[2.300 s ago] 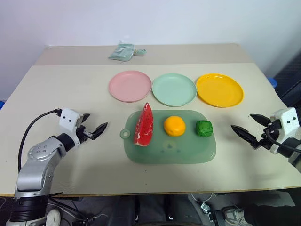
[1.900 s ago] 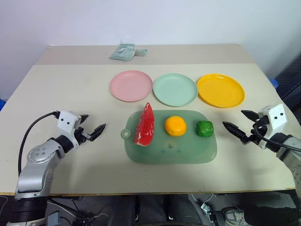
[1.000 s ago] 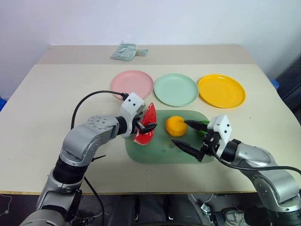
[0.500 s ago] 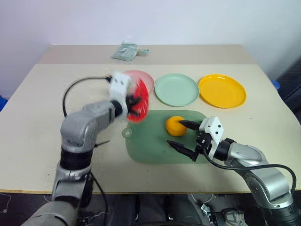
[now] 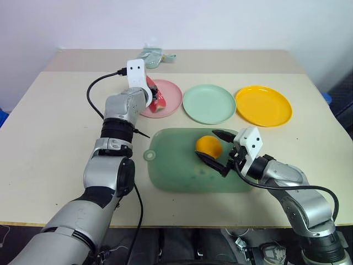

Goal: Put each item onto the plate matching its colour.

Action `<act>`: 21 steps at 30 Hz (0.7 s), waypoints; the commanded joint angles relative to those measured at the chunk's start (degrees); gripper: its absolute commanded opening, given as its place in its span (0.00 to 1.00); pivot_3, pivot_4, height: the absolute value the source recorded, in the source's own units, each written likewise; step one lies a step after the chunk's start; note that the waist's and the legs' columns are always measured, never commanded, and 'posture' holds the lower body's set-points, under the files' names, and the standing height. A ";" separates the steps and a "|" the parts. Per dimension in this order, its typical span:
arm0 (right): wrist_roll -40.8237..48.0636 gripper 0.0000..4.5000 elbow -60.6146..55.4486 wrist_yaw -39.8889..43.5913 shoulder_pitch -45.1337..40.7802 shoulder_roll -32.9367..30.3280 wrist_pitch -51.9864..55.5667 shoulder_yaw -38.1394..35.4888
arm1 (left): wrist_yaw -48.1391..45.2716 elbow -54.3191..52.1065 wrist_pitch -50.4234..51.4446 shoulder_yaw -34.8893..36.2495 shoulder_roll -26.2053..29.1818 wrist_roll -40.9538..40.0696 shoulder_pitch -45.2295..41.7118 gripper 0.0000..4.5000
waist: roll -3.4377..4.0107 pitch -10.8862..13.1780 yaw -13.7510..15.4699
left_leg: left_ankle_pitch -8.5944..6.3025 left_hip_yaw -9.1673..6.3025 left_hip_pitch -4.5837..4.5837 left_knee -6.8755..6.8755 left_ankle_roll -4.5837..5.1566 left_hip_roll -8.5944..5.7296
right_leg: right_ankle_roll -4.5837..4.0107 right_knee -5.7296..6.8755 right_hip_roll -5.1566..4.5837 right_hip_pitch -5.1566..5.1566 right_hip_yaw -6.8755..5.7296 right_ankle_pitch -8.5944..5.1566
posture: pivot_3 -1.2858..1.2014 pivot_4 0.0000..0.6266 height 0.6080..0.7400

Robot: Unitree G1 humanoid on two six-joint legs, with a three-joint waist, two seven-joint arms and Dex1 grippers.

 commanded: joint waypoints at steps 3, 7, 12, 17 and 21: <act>0.32 1.00 -3.53 -1.44 0.49 -1.57 3.05 -1.81 | -13.33 -14.76 -3.37 -2.73 3.88 -2.18 5.49 0.93 | 0.02 -0.01 -0.35 | 0.02 0.02 0.01 -0.01 -0.04 0.02 | 0.00 0.03 0.03 -0.01 0.06 0.00 | 0.52 0.24 1.00; -2.24 1.00 -1.87 -1.90 -0.95 -1.87 3.85 0.84 | -26.50 -30.94 -3.98 -6.75 10.14 -4.14 17.77 0.93 | 0.09 -0.05 -1.30 | 0.06 0.03 0.03 -0.07 -0.10 0.05 | -0.02 0.08 0.05 -0.05 0.11 -0.01 | 0.52 0.24 1.00; -3.59 1.00 1.29 -2.05 -3.23 -1.90 4.12 1.22 | -36.41 -43.32 -4.50 -8.62 19.04 -4.88 31.63 0.93 | 0.09 -0.05 -1.31 | 0.07 0.02 0.03 -0.02 -0.11 0.07 | -0.03 0.09 0.04 -0.06 0.12 0.00 | 0.52 0.24 1.00; -2.34 1.00 1.92 0.68 -3.99 -2.52 3.22 0.06 | -41.35 -52.97 0.51 -9.70 21.56 -9.04 40.01 0.93 | 0.08 -0.05 -0.32 | 0.04 0.00 0.02 0.02 -0.02 0.05 | -0.03 0.06 -0.05 0.04 0.10 0.00 | 0.52 0.24 1.00; 0.32 1.00 0.53 3.50 -3.36 -3.51 3.71 -2.08 | -41.13 -57.46 4.74 -12.05 18.59 -12.04 40.45 0.97 | 0.08 -0.05 0.20 | -0.04 -0.04 0.03 0.08 0.14 0.05 | -0.02 0.05 -0.05 0.13 0.05 0.00 | 0.52 0.24 1.00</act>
